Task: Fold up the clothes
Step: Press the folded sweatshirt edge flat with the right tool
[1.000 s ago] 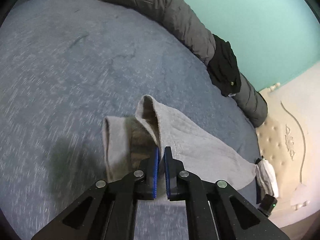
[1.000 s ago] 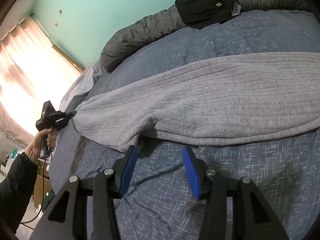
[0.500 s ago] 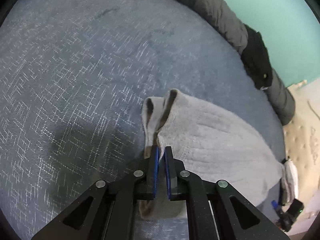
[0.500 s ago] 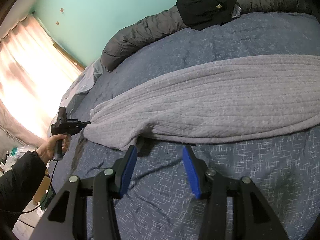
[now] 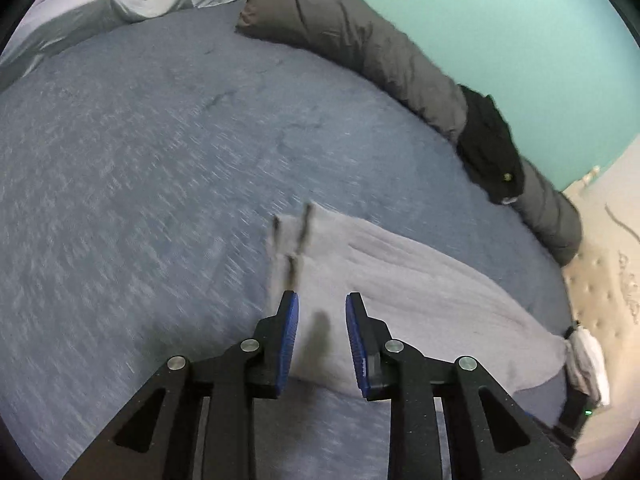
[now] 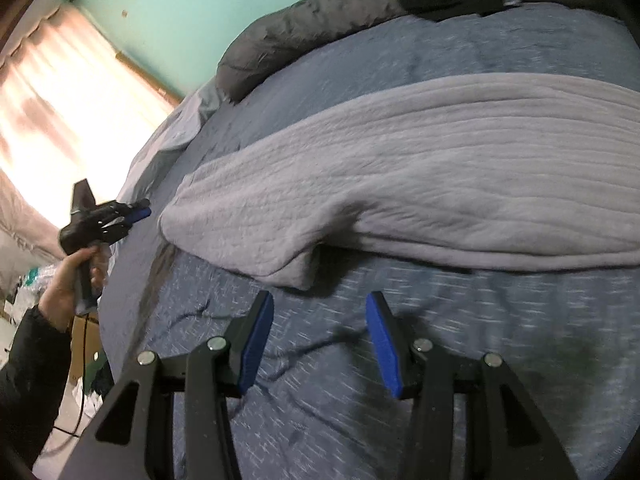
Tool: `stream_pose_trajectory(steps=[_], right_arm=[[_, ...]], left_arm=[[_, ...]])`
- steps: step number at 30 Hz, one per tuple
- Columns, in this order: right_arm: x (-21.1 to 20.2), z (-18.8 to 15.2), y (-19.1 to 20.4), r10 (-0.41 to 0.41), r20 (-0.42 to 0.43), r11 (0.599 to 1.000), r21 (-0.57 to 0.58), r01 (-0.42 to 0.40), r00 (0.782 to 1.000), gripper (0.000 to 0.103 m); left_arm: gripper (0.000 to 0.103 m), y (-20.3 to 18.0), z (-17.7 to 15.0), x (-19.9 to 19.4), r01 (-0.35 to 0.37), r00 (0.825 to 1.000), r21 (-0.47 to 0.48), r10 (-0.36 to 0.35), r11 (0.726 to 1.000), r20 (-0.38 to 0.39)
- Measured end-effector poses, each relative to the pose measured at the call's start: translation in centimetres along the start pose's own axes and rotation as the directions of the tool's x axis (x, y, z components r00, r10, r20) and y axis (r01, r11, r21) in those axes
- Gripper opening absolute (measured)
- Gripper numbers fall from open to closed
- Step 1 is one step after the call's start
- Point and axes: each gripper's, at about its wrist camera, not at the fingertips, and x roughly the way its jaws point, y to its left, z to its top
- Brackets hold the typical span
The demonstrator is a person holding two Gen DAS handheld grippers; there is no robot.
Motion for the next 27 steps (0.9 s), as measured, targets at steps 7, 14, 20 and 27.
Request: stream_pose_trajectory(steps=[7,14,20,27], right_arm=[[3.8,0.2,3.8,-0.030,-0.044,0.984,-0.179,0.022,0.999,0.049],[5.7,0.9,4.4,-0.111,0.009,0.960,-0.257,0.109,0.994,0.049],[6.7,1.2,4.6,-0.164,0.036,0.940,-0.296,0.167,0.986,0.049],[7.2,0.9,6.4,-0.047,-0.018,0.932,-0.361,0.038,0.999,0.045]], left_arm=[[0.028,-0.9,-5.7,0.5,0.066,0.998,-0.060,-0.066,0.996,0.013],[0.028,-1.1,-7.7,1.3,0.030,0.999,-0.007,-0.030,1.000,0.017],[0.028,-0.6,-8.9,2.6,0.062,0.998,-0.024,-0.062,0.998,-0.013],[0.028,-0.1,-7.7,1.2,0.077,0.997,-0.024,-0.077,0.997,0.027]])
